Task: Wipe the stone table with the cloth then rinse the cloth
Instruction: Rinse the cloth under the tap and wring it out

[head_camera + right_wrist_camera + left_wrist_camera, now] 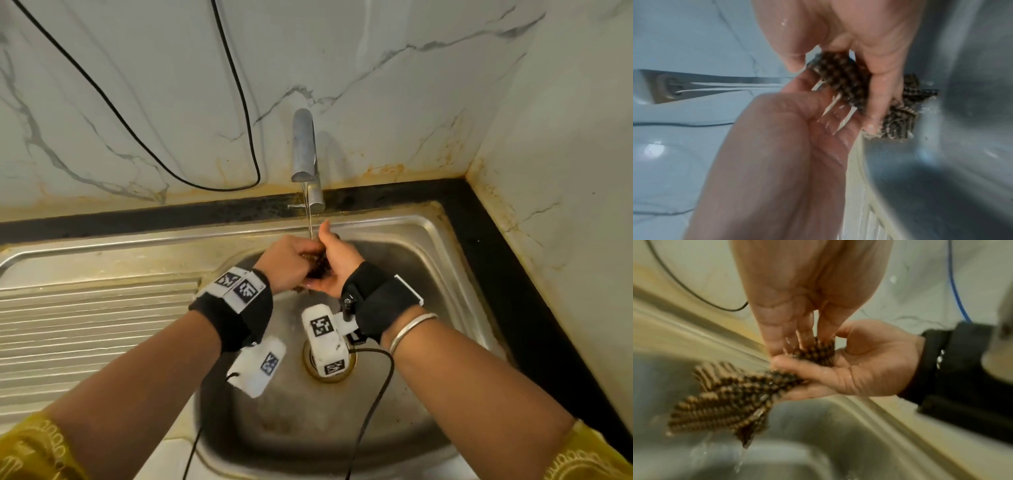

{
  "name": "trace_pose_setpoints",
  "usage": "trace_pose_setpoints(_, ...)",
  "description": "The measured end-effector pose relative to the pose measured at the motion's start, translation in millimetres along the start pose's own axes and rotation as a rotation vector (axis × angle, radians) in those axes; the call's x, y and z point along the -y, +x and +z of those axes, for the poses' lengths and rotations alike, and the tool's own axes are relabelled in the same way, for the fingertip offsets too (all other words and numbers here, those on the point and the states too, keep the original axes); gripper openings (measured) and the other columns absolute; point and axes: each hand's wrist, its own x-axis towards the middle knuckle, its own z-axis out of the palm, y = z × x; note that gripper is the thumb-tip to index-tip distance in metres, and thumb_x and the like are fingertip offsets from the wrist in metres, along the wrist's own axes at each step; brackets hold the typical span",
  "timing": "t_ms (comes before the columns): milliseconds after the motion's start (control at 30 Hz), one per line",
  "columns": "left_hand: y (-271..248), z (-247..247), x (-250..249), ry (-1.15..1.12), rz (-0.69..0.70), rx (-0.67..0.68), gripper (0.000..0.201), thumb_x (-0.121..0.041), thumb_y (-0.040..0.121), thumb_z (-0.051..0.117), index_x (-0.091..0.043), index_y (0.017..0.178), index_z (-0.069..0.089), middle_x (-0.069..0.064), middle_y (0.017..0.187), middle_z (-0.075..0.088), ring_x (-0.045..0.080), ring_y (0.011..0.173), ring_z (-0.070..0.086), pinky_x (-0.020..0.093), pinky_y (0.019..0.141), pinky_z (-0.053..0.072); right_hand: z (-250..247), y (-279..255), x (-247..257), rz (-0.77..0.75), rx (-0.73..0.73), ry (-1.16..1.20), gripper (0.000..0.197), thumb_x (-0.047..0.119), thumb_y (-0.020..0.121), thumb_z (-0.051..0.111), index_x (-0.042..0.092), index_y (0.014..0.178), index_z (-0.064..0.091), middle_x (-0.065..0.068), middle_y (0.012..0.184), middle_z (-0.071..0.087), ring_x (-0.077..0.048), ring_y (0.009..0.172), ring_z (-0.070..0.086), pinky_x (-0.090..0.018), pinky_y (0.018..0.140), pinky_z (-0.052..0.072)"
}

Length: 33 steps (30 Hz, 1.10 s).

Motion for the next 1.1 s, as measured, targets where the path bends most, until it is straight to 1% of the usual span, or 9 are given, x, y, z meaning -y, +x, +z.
trace_pose_setpoints(100, -4, -16, 2, -0.081, -0.023, -0.09, 0.023, 0.0, 0.084, 0.055, -0.015, 0.087, 0.071, 0.0, 0.093, 0.068, 0.009, 0.085, 0.06, 0.02, 0.08, 0.045, -1, 10, -3, -0.053, -0.052, -0.132, 0.039, 0.008, 0.095, 0.046, 0.0, 0.133, 0.043, -0.012, 0.103, 0.054, -0.021, 0.084, 0.059, -0.031, 0.063, 0.053)
trace_pose_setpoints(167, -2, -25, 2, -0.276, -0.079, -0.152, 0.017, -0.002, 0.085, 0.058, -0.016, 0.084, 0.069, 0.005, 0.092, 0.067, 0.014, 0.082, 0.06, 0.024, 0.076, 0.048, -4, 16, -10, -0.072, -0.087, -0.307, 0.039, 0.0, 0.094, 0.045, -0.003, 0.132, 0.041, -0.008, 0.096, 0.053, -0.016, 0.076, 0.057, -0.028, 0.067, 0.054)
trace_pose_setpoints(300, 2, -39, 9, -0.576, -0.215, -0.24, 0.012, -0.004, 0.084, 0.06, -0.015, 0.081, 0.062, 0.012, 0.091, 0.062, 0.021, 0.083, 0.056, 0.03, 0.074, 0.047, 3, 23, -19, -0.219, -0.325, -0.965, 0.045, 0.038, 0.092, 0.054, 0.001, 0.117, 0.056, -0.015, 0.115, 0.063, -0.032, 0.103, 0.061, -0.034, 0.088, 0.05)
trace_pose_setpoints(400, 5, -37, 22, -0.635, -0.296, -0.279, 0.012, -0.006, 0.084, 0.06, -0.018, 0.081, 0.06, 0.01, 0.095, 0.059, 0.02, 0.089, 0.054, 0.036, 0.084, 0.048, 8, 14, -16, -0.257, -0.282, -1.146, 0.06, 0.061, 0.09, 0.038, 0.009, 0.111, 0.061, -0.013, 0.117, 0.063, -0.033, 0.11, 0.057, -0.032, 0.085, 0.042)
trace_pose_setpoints(567, 15, -35, 33, -0.947, -0.383, -0.267, 0.021, -0.016, 0.092, 0.052, -0.012, 0.112, 0.056, 0.012, 0.123, 0.051, 0.023, 0.12, 0.045, 0.036, 0.099, 0.037, 7, 11, -11, -0.286, -0.258, -1.052, 0.042, 0.046, 0.088, 0.052, 0.016, 0.058, 0.053, -0.007, 0.074, 0.059, -0.027, 0.077, 0.056, -0.029, 0.07, 0.042)
trace_pose_setpoints(667, 23, -29, 33, -1.064, -0.388, -0.24, 0.048, -0.023, 0.095, 0.047, -0.004, 0.138, 0.036, 0.013, 0.146, 0.036, 0.025, 0.14, 0.025, 0.038, 0.114, 0.024, 10, 6, -11, -0.317, -0.276, -0.852, 0.039, 0.029, 0.081, 0.064, 0.014, 0.049, 0.047, -0.002, 0.053, 0.048, -0.02, 0.055, 0.047, -0.027, 0.054, 0.036)
trace_pose_setpoints(767, 30, -24, 29, -1.17, -0.386, -0.232, 0.054, -0.03, 0.096, 0.045, -0.005, 0.142, 0.031, 0.015, 0.149, 0.03, 0.027, 0.142, 0.02, 0.041, 0.117, 0.019, 13, 9, -8, -0.321, -0.294, -0.653, 0.027, 0.015, 0.069, 0.067, 0.016, 0.047, 0.052, -0.002, 0.054, 0.052, -0.024, 0.062, 0.053, -0.032, 0.063, 0.042)
trace_pose_setpoints(867, 38, -24, 25, -1.241, -0.382, -0.228, 0.062, -0.035, 0.096, 0.042, -0.005, 0.146, 0.021, 0.016, 0.154, 0.019, 0.028, 0.144, 0.012, 0.041, 0.118, 0.013, 11, 21, -7, -0.33, -0.287, -0.53, 0.007, 0.013, 0.058, 0.06, 0.018, 0.061, 0.059, -0.008, 0.07, 0.061, -0.03, 0.078, 0.059, -0.04, 0.074, 0.047)
trace_pose_setpoints(1100, 55, -31, 23, -1.241, -0.37, -0.172, 0.08, -0.046, 0.092, 0.044, -0.004, 0.148, 0.006, 0.021, 0.155, 0.007, 0.032, 0.144, 0.009, 0.043, 0.119, 0.01, 21, 17, -4, -0.348, -0.191, -0.453, 0.026, 0.006, 0.084, 0.057, 0.015, 0.107, 0.048, -0.012, 0.109, 0.062, -0.029, 0.106, 0.059, -0.045, 0.095, 0.048)
